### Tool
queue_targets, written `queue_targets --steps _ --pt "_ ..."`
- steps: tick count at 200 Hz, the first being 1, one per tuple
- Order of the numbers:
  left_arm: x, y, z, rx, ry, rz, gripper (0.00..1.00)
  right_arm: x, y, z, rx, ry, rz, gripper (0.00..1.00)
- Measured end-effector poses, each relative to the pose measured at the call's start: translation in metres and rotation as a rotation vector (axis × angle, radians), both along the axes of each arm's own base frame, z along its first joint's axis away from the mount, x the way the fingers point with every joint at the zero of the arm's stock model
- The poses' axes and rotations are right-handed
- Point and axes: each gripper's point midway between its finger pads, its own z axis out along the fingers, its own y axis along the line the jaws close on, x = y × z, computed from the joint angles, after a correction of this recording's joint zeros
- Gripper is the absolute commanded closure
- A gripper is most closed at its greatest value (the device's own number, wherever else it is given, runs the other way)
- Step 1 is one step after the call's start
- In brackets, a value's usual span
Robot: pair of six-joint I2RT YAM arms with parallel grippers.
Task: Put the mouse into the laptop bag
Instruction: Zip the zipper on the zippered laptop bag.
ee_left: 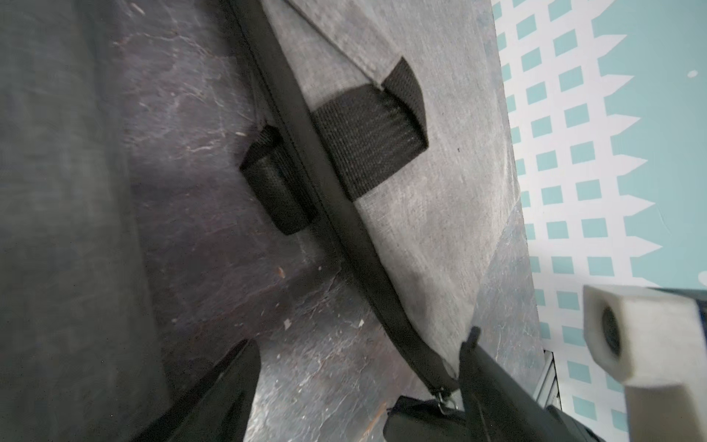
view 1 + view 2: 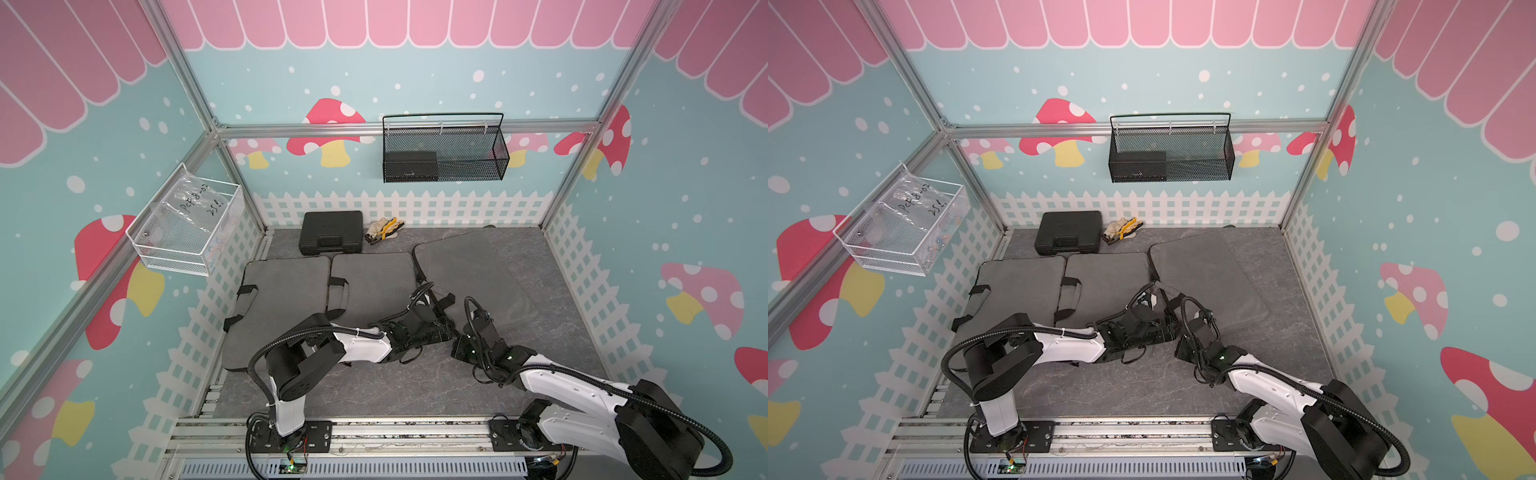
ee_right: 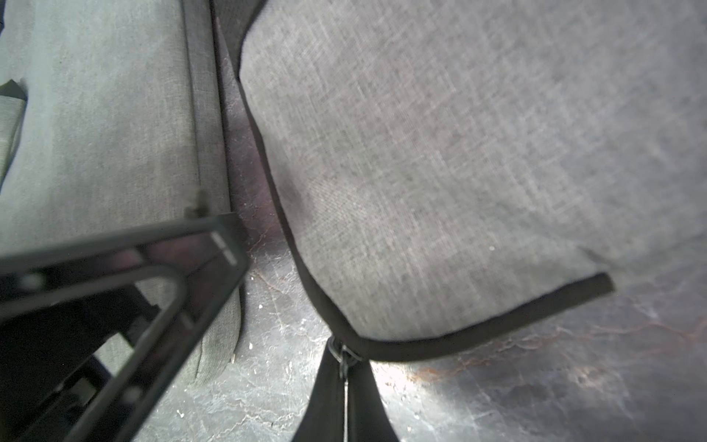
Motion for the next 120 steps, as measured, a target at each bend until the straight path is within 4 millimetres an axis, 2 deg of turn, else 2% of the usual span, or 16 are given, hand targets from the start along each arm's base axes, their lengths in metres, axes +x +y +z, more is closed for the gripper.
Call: queue_targets --steps 53,78,90,112,120 --pt "0.007 -0.014 -0.002 -0.028 0.02 -0.02 0.19 -0.003 0.004 0.006 0.033 -0.018 0.027 1.0" --pt "0.014 -0.019 -0.005 -0.036 0.025 -0.024 0.26 -0.007 0.009 0.008 0.056 -0.021 0.052 1.0" --pt "0.018 -0.02 -0.009 -0.039 0.034 -0.023 0.35 -0.009 0.011 0.01 0.066 -0.024 0.066 1.0" --pt "0.027 -0.026 -0.015 -0.051 0.046 -0.029 0.71 -0.012 0.015 0.013 0.083 -0.038 0.082 1.0" --pt "0.028 -0.03 -0.016 -0.058 0.051 -0.038 0.81 -0.013 0.013 0.012 0.081 -0.04 0.079 1.0"
